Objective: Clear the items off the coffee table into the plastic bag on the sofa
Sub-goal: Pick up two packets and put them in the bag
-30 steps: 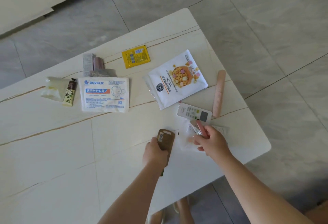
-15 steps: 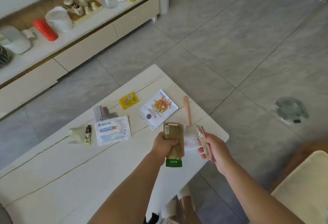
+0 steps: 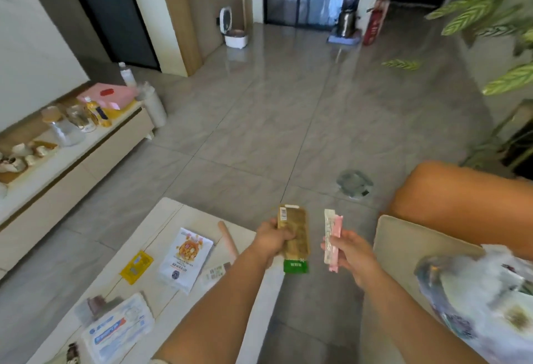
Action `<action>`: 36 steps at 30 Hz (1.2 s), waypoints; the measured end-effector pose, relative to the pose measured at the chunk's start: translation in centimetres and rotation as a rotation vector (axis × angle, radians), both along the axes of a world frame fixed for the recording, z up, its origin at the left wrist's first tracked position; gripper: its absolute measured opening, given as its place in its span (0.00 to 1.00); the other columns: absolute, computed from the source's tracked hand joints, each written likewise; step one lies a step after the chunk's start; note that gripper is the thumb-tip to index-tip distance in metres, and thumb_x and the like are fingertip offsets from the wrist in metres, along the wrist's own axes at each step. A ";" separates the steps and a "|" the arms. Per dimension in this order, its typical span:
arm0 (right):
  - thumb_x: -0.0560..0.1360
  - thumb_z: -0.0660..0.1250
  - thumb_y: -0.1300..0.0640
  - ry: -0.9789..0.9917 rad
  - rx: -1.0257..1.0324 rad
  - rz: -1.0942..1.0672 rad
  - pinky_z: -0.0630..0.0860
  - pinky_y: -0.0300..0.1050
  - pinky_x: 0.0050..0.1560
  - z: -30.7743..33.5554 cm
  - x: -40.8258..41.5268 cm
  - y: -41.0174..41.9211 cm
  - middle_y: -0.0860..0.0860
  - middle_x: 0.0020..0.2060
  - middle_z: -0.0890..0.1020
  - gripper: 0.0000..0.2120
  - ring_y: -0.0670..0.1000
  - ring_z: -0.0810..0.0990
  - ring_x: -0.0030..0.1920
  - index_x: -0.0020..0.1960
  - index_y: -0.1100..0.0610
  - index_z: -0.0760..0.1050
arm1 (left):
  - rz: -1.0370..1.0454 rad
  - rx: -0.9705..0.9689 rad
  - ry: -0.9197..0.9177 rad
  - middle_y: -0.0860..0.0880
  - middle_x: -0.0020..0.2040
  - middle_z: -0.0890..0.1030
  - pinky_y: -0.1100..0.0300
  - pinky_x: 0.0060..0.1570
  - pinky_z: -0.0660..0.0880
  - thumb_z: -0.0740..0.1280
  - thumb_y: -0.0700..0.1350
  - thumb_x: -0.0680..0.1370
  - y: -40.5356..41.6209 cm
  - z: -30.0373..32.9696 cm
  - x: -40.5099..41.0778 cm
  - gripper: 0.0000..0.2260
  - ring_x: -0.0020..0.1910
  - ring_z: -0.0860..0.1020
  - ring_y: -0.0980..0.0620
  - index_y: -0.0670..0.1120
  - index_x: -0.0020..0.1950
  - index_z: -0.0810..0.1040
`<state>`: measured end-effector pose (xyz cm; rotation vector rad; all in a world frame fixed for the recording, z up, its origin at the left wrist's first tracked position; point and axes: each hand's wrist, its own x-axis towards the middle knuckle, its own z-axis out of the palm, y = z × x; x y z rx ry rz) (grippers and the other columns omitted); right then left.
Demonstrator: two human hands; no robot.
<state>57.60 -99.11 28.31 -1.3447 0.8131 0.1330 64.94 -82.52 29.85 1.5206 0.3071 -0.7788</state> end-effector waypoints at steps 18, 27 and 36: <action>0.78 0.61 0.64 0.042 -0.034 -0.577 0.74 0.45 0.35 -0.4 -16.0 -26.2 0.58 0.40 0.80 0.07 0.56 0.81 0.38 0.54 0.62 0.75 | -0.446 -0.024 0.043 0.50 0.30 0.83 0.63 0.29 0.78 0.63 0.38 0.79 -31.5 0.6 -9.0 0.05 0.26 0.81 0.55 0.43 0.45 0.77; 0.81 0.58 0.55 0.205 -0.013 -0.833 0.74 0.35 0.24 -3.6 -23.4 -32.8 0.57 0.38 0.77 0.13 0.55 0.77 0.36 0.41 0.58 0.73 | -0.742 0.179 0.054 0.37 0.46 0.82 0.47 0.49 0.77 0.60 0.34 0.73 -42.1 -1.6 -15.8 0.08 0.47 0.81 0.38 0.42 0.43 0.78; 0.77 0.61 0.64 0.400 0.068 -0.874 0.79 0.45 0.39 -6.1 -24.2 -37.4 0.56 0.45 0.80 0.09 0.55 0.80 0.44 0.57 0.58 0.74 | -0.972 0.409 -0.017 0.44 0.53 0.80 0.48 0.58 0.76 0.57 0.38 0.78 -51.3 -7.9 -17.8 0.12 0.52 0.79 0.44 0.46 0.57 0.76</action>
